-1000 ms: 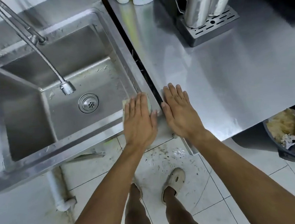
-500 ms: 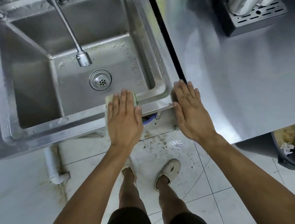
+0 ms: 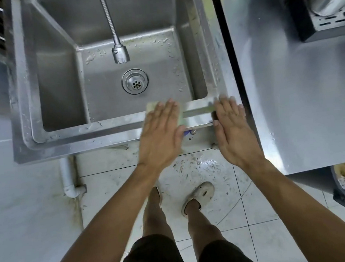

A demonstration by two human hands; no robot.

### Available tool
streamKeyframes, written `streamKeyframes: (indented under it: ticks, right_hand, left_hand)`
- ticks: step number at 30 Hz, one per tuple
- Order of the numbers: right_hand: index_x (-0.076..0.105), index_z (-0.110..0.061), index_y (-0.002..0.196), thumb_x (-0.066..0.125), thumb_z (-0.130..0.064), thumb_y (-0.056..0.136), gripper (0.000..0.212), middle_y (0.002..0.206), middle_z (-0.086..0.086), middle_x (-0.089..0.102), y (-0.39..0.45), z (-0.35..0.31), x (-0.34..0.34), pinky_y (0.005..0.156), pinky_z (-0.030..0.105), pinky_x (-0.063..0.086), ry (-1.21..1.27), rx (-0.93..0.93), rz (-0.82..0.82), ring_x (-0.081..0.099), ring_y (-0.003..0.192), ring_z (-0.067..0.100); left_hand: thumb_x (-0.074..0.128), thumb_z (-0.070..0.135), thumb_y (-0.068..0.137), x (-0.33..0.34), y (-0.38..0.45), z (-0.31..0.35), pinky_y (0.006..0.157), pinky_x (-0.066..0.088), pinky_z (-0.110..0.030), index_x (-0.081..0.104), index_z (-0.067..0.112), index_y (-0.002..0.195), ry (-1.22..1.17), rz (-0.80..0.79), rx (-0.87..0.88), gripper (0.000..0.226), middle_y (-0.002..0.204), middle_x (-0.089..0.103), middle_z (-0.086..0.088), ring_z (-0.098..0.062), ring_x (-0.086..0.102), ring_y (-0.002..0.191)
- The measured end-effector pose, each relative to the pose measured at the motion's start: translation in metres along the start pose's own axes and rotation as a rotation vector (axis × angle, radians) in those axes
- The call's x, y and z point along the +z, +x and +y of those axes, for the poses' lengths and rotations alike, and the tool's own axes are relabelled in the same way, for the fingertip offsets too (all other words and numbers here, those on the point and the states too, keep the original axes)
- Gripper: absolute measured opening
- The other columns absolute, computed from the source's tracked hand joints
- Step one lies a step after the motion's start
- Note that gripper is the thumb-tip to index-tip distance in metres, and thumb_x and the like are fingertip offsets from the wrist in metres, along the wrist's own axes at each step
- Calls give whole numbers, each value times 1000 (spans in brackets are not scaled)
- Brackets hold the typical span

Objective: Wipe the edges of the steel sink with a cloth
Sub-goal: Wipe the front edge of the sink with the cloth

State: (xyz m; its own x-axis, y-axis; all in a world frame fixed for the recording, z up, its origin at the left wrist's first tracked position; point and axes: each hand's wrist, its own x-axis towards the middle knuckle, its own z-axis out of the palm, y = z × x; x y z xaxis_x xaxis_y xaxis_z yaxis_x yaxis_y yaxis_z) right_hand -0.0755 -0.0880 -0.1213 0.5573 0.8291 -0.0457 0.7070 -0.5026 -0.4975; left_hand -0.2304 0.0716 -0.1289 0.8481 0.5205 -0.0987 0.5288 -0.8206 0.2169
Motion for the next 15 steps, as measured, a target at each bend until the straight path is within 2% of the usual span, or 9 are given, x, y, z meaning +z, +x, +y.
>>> streamKeyframes:
  ticks: [4, 8, 12, 15]
  right_hand:
    - [28, -9, 161, 26, -30, 110, 56, 171, 9, 18, 12, -13, 17, 129, 36, -8, -132, -51, 4, -2, 159, 22]
    - [27, -10, 162, 24, -31, 111, 55, 171, 7, 18, 11, -7, 19, 130, 36, -6, -163, -96, -6, 3, 160, 22]
    - [29, -13, 161, 25, -32, 111, 54, 171, 5, 21, 12, -4, 17, 131, 37, -1, -154, -111, -24, 7, 160, 20]
    - [31, -13, 161, 25, -32, 111, 53, 170, 4, 22, 12, -5, 19, 131, 38, 1, -150, -98, -17, 8, 160, 19]
  left_hand:
    - [20, 43, 109, -10, -29, -53, 129, 16, -45, 30, 13, 162, 16, 23, -150, 62, 168, 31, -7, -26, 23, 157]
    - [23, 38, 106, -3, 1, -3, 127, 21, -46, 38, 11, 158, -72, 123, -322, 61, 164, 39, -8, -30, 31, 154]
    - [21, 38, 107, 3, 24, 44, 128, 18, -45, 34, 11, 160, -122, 109, -200, 61, 166, 35, -7, -28, 27, 156]
    - [22, 38, 109, 2, 5, 19, 130, 14, -43, 29, 13, 162, -76, 50, -37, 59, 169, 29, -5, -25, 21, 158]
